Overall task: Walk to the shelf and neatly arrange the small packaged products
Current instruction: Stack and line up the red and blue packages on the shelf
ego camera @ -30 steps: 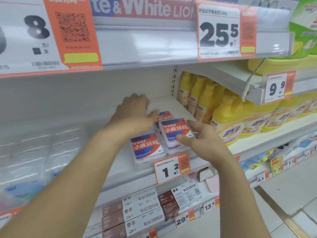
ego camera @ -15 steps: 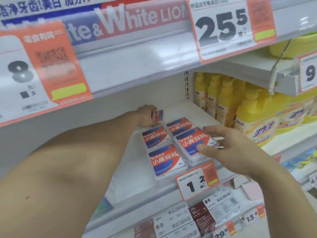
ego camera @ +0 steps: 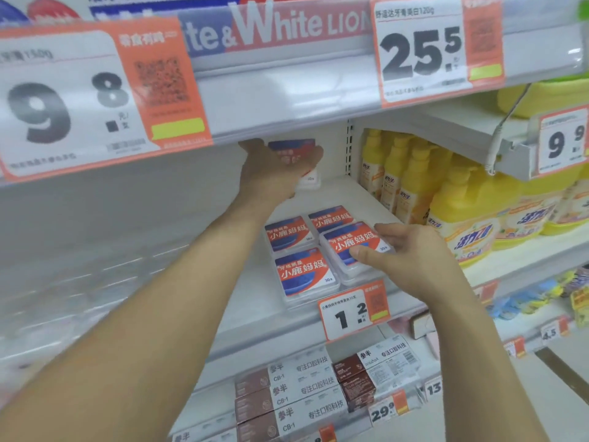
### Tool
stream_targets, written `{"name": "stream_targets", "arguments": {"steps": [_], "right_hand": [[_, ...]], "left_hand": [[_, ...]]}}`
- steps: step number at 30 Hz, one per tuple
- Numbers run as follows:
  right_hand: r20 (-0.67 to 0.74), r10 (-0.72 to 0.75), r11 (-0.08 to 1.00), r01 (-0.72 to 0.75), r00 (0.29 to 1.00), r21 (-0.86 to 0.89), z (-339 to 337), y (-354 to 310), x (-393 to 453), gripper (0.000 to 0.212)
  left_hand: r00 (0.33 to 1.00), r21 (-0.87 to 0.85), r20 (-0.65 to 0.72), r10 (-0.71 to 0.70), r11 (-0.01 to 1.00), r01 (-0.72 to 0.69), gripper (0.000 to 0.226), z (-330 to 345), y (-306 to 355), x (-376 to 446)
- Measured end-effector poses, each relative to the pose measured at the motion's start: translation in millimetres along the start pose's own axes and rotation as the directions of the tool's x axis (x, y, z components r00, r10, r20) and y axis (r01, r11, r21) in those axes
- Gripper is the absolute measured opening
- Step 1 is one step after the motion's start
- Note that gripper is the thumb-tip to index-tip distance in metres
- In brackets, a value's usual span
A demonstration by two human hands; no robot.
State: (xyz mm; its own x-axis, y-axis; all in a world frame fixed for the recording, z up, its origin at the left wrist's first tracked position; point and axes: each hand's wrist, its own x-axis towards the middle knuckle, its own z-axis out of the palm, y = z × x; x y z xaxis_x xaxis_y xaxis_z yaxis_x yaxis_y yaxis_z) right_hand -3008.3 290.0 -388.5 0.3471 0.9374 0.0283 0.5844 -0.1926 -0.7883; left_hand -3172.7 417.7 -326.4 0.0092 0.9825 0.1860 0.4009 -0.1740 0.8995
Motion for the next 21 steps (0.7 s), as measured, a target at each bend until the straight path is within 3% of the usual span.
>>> {"name": "stream_targets", "arguments": {"steps": [2,5,11,14,18,21], "right_hand": [[-0.038,-0.023,0.999,0.022,0.999,-0.033,3,-3,-5,0.066],[-0.063,-0.050,0.997,0.046,0.997,-0.065,5,-6,-11,0.055],[-0.009,-0.033,0.999,0.033,0.999,-0.014,5,-4,-14,0.065],[0.014,-0.045,0.999,0.045,0.999,-0.013,4,-2,-13,0.068],[0.095,-0.083,0.997,0.082,0.992,0.011,2,-1,-13,0.085],[0.179,-0.103,0.994,0.110,0.978,-0.025,3,1,-11,0.090]], "left_hand": [[0.999,0.026,-0.039,0.014,1.000,-0.013,0.068,-6,-8,-27],[0.996,0.134,-0.065,-0.068,0.988,0.076,0.059,-4,-28,-68],[0.994,0.265,-0.112,0.006,0.964,0.024,0.050,4,-60,-112],[0.981,0.437,-0.187,0.048,0.899,0.039,0.063,5,-66,-119],[1.000,0.269,0.014,0.001,0.963,-0.004,0.087,4,-68,-134],[0.996,0.302,0.090,0.009,0.953,-0.036,0.086,7,-74,-144]]}}
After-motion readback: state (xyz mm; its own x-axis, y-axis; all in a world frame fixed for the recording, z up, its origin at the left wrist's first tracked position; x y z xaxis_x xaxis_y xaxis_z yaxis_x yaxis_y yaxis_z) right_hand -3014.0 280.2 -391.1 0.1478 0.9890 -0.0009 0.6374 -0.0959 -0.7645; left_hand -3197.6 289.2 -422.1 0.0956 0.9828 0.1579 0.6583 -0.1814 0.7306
